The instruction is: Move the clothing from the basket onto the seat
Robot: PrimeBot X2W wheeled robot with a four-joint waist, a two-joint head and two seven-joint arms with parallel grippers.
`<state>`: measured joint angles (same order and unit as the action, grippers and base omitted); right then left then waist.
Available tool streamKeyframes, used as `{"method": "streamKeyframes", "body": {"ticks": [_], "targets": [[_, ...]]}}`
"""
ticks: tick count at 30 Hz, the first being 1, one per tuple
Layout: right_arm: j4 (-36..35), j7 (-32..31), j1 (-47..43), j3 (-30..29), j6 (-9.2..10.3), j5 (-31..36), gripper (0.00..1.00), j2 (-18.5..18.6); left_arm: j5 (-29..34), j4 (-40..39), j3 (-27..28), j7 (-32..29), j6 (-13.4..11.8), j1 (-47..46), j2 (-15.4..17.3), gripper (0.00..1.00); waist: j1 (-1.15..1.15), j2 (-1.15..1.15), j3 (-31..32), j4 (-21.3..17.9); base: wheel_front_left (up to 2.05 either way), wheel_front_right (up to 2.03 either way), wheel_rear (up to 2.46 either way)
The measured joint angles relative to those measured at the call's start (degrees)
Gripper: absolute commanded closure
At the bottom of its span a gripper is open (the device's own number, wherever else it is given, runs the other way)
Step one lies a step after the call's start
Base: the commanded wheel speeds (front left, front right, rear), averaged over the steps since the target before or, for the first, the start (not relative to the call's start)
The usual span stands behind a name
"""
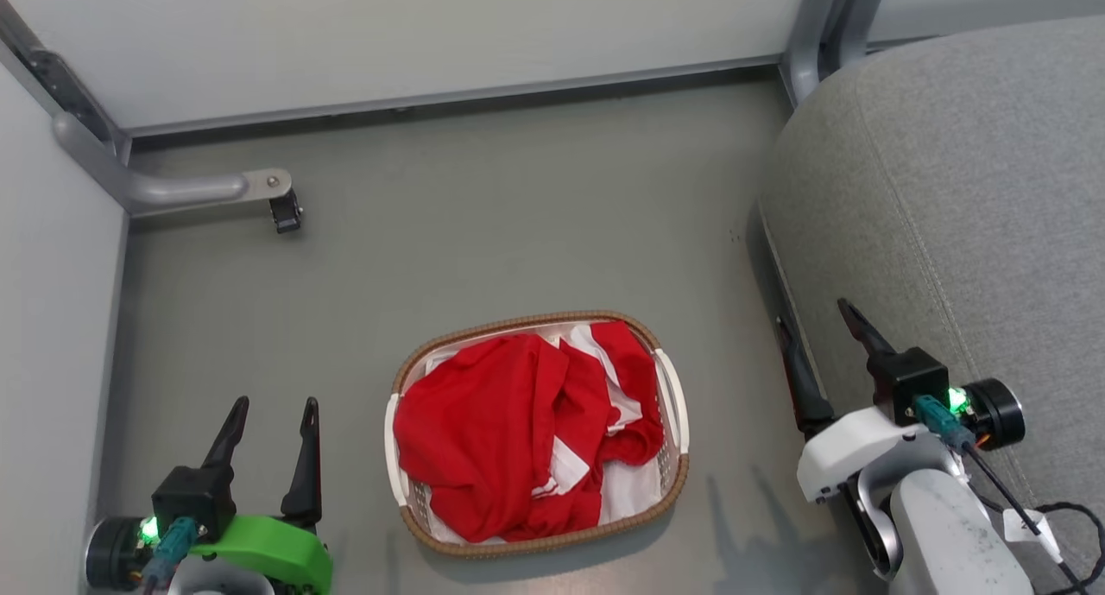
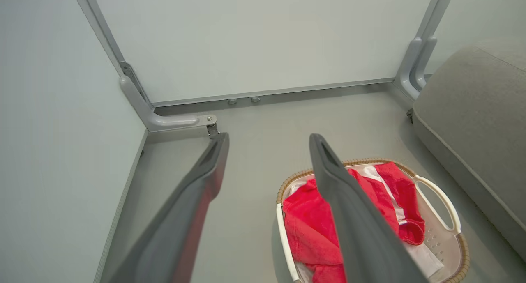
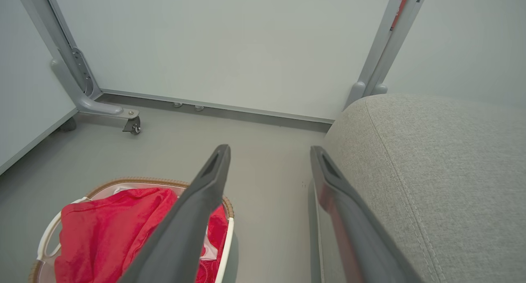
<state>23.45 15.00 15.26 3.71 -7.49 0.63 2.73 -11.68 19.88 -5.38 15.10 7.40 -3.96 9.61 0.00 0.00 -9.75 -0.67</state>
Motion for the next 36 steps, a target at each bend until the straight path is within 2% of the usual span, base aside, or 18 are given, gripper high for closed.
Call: {"method": "streamKeyframes", "body": {"ticks": [11,22,29,36], "targets": [[-5.55,0.01,5.25,0.73,-0.01,-1.13,0.00,0.01,-2.75,-0.01,-6.00,0.03,0.00,-7.73,1.98,0.00,0.00,0.00,-9.60,-1.58,0.00,0.00,0.00],[-12.07,0.01,9.65,2.07,-0.01,-2.58,0.00,0.04,-4.44,2.99,-17.85,0.03,0.00,-19.19,3.83,0.00,0.00,0.00,-20.41,-3.27,0.00,0.00,0.00],[-14.86,0.00,11.11,4.32,-0.01,-3.86,0.00,0.05,-4.86,8.76,-25.62,0.03,0.00,-26.14,4.14,0.00,0.00,0.00,-26.47,-5.00,0.00,0.00,0.00],[-17.73,0.01,11.95,5.75,-0.01,-5.76,0.00,0.09,-4.72,22.05,-33.20,0.03,0.00,-33.09,5.15,0.00,0.01,0.00,-31.51,-8.01,0.00,0.00,0.00]]}}
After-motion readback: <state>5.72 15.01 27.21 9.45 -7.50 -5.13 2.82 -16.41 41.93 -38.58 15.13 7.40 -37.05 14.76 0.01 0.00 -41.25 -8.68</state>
